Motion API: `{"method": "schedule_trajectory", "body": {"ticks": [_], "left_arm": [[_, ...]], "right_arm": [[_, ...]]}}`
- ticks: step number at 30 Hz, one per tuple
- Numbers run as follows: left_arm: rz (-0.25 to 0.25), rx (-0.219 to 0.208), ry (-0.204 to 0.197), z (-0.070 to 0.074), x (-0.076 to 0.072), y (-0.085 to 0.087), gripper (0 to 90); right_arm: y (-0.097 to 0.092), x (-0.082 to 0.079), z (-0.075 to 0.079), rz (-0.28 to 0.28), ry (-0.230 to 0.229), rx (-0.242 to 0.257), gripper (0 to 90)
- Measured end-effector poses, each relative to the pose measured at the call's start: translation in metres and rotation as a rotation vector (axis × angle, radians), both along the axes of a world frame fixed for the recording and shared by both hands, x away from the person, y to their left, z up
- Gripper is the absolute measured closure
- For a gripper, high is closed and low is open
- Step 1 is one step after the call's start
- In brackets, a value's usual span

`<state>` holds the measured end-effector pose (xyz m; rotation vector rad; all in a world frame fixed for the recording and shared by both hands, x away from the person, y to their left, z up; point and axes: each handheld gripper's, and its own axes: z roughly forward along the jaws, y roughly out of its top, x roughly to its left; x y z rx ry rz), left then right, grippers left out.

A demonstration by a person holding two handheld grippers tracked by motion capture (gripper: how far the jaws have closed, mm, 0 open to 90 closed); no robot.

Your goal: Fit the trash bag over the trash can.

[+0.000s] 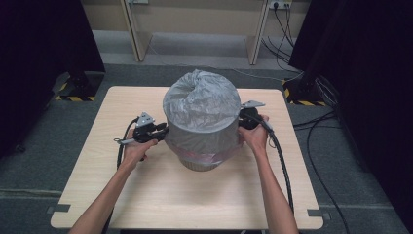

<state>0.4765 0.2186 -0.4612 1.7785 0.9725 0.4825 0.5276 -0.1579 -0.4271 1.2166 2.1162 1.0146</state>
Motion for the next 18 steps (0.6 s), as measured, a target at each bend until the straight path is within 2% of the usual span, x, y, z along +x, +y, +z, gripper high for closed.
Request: {"method": "schedule_trajectory", "body": {"ticks": [2, 4, 7, 9, 11, 15, 18], "left_arm": [[0.004, -0.056, -0.006, 0.001, -0.002, 0.005, 58.1], [0.017, -0.092, -0.002, 0.004, -0.006, 0.01, 51.2], [0.027, -0.161, 0.003, 0.01, -0.013, 0.018, 41.0], [0.024, -0.181, -0.004, 0.014, -0.018, 0.024, 35.6], [0.023, -0.173, -0.015, 0.018, -0.022, 0.029, 32.1], [0.022, -0.152, 0.012, 0.021, -0.029, 0.043, 26.3], [0.026, -0.076, 0.058, 0.018, -0.033, 0.052, 20.3]], "right_arm": [[-0.008, -0.001, 0.011, -0.018, -0.014, 0.083, 50.9], [-0.016, -0.004, 0.022, -0.016, -0.038, 0.157, 46.3], [-0.023, -0.01, 0.038, 0.006, -0.077, 0.217, 41.7], [-0.027, -0.014, 0.046, 0.024, -0.1, 0.243, 39.7], [-0.029, -0.018, 0.052, 0.024, -0.115, 0.249, 38.7], [-0.032, -0.022, 0.058, 0.017, -0.128, 0.246, 38.0], [-0.033, -0.023, 0.058, 0.007, -0.126, 0.244, 36.8]]}}
